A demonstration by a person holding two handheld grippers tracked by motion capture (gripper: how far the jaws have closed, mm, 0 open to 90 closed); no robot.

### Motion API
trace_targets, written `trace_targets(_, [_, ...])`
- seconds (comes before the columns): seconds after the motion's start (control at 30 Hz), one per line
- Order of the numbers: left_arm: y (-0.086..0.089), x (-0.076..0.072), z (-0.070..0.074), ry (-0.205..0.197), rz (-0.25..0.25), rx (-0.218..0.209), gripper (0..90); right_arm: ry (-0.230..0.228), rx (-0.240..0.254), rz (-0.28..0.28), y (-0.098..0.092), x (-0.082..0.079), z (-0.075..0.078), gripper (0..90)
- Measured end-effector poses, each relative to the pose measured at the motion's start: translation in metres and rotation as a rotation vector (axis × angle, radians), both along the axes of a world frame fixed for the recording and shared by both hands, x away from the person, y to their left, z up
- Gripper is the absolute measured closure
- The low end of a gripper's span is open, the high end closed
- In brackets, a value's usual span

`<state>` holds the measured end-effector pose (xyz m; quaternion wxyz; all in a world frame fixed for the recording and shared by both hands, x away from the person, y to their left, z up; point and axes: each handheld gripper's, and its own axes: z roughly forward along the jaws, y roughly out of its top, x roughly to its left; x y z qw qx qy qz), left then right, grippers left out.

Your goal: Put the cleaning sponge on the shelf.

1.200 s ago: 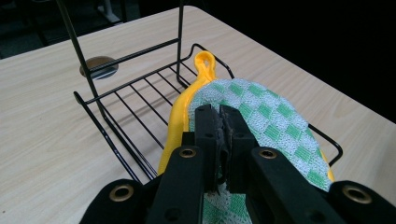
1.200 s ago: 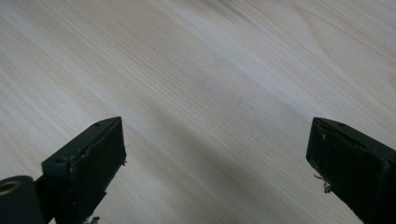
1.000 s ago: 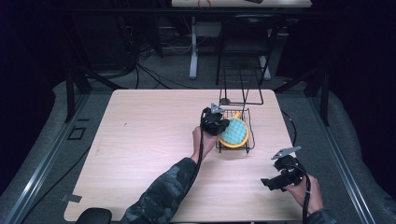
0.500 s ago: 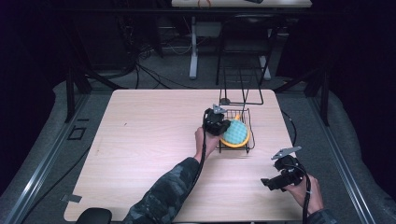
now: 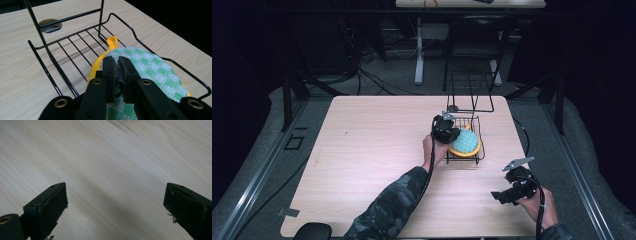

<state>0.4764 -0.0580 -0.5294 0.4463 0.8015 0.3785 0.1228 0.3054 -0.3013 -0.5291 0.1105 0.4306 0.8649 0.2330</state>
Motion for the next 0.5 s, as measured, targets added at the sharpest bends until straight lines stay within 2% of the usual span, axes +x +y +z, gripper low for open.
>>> trace_targets(0.07, [0.001, 0.0, 0.0, 0.011, -0.004, -0.015, 79.8, 0.0, 0.003, 0.002, 0.0, 0.0, 0.0, 4.6])
trace_targets(0.2, [0.003, 0.0, 0.002, 0.031, 0.005, -0.022, 56.6, -0.003, -0.002, 0.003, -0.001, 0.0, 0.001, 4.6])
trace_targets(0.3, [0.005, -0.001, 0.006, 0.036, 0.002, -0.013, 46.4, -0.007, -0.003, 0.004, 0.0, -0.001, 0.001, 4.6])
trace_targets(0.4, [0.008, -0.003, 0.011, 0.032, -0.007, -0.011, 38.3, -0.006, 0.0, 0.001, 0.0, -0.001, 0.002, 4.6])
trace_targets(0.5, [0.011, -0.006, 0.016, 0.025, -0.019, -0.009, 34.3, -0.011, -0.001, 0.004, 0.0, -0.001, 0.001, 4.6])
